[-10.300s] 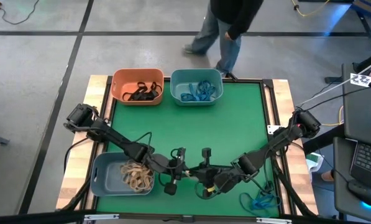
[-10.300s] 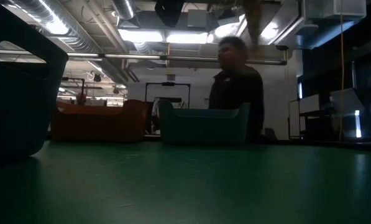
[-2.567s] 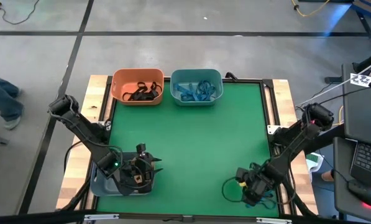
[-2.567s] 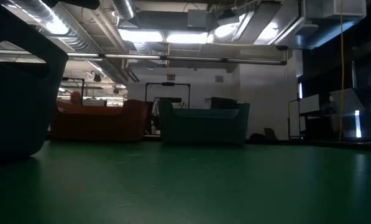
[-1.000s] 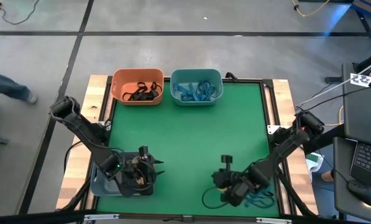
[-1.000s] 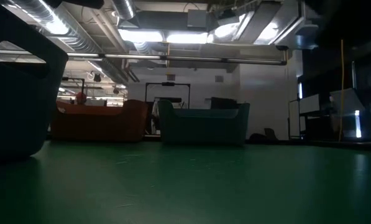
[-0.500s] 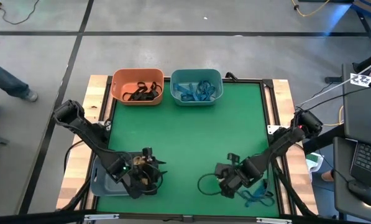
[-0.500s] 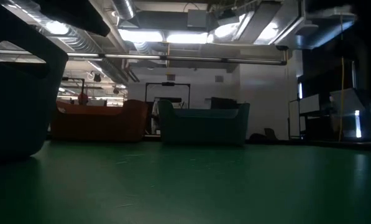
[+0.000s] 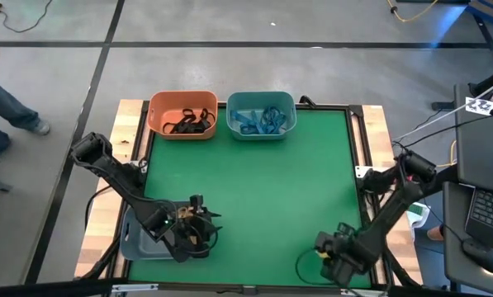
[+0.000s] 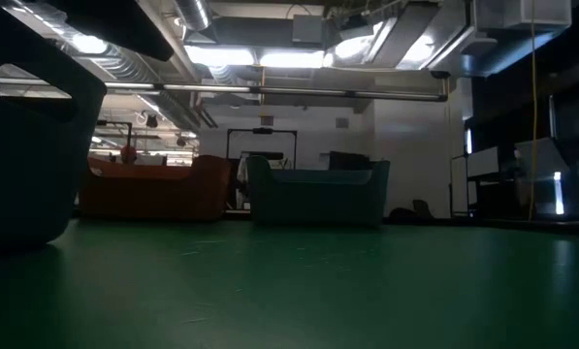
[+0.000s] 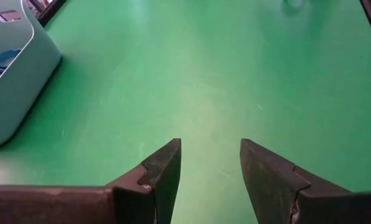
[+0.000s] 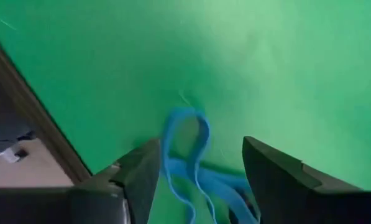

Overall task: Sort rubber bands into baskets
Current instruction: Put the blue rubber band into the green bin

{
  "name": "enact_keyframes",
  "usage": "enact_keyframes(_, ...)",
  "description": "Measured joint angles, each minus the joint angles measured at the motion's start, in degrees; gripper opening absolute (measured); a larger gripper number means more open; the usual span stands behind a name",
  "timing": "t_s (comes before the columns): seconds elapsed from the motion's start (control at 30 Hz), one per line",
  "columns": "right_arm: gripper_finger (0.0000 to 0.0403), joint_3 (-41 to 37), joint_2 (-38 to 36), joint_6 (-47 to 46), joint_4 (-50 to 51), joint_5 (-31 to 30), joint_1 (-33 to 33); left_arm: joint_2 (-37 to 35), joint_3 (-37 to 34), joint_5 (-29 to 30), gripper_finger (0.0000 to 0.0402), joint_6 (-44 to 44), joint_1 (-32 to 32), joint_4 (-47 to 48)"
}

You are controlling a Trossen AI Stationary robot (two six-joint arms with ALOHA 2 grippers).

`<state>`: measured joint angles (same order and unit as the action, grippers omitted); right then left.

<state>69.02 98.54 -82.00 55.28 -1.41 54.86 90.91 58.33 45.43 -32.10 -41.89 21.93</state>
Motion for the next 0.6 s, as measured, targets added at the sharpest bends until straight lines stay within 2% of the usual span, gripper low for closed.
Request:
enact_keyframes(0.23, 0.0218, -5.0, 0.1, -9.1, -3.0, 0.0, 6.5, 0.0, 0.0, 0.0, 0.0161, 0.2, -0.1, 0.1)
enact_keyframes(0.43, 0.0203, -9.3, 0.1, -9.6, -10.2, 0.0, 9.4, 0.0, 0.0, 0.0, 0.0161, 0.1, -0.4, 0.1)
enact_keyframes(0.6, 0.0178, -12.4, 0.1, -9.6, -12.0, -0.6, 9.3, 0.0, 0.0, 0.0, 0.0161, 0.1, -0.5, 0.1)
